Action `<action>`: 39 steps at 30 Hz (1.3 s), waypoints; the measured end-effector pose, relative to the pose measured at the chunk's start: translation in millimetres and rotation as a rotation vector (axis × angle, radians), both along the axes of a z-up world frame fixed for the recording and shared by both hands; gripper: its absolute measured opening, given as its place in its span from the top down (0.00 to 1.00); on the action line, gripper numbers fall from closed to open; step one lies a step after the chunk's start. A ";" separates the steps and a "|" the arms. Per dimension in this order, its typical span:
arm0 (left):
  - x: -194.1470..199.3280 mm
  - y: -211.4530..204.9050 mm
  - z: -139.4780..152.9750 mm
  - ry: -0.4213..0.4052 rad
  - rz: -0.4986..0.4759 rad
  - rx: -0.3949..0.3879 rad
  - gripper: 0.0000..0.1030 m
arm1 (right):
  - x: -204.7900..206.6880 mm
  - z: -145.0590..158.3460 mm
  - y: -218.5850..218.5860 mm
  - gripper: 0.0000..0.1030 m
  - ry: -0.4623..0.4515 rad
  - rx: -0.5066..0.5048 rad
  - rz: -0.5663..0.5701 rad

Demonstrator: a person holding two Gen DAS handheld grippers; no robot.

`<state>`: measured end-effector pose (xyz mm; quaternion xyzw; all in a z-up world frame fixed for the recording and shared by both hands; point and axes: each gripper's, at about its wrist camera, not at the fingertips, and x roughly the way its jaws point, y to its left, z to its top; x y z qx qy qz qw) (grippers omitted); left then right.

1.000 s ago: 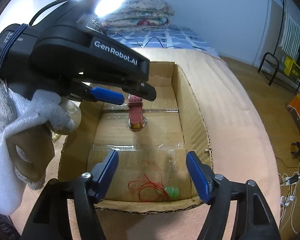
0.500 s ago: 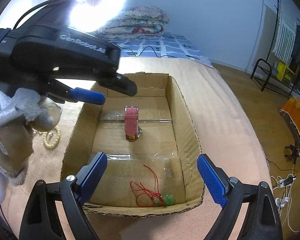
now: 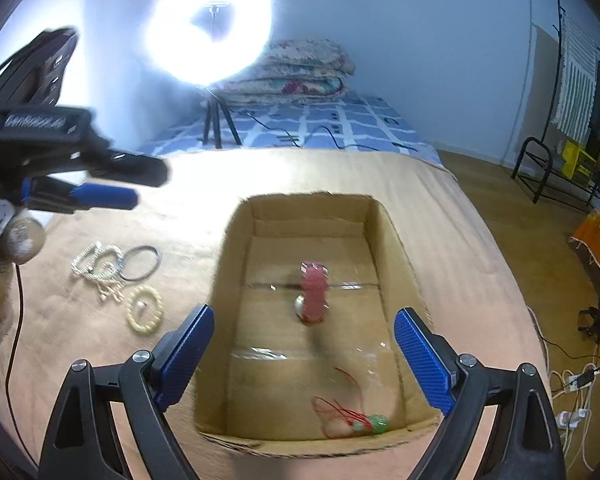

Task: Organize jewelry
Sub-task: 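Grasp the pearl necklace with the left tool while the right tool grasps the yellow bead bracelet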

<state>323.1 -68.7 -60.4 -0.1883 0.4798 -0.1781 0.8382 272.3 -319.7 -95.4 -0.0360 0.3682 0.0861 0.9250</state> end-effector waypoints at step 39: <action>-28.8 236.6 -129.6 0.250 0.366 -0.116 0.47 | 13.6 -69.6 158.0 0.46 0.189 -0.006 0.421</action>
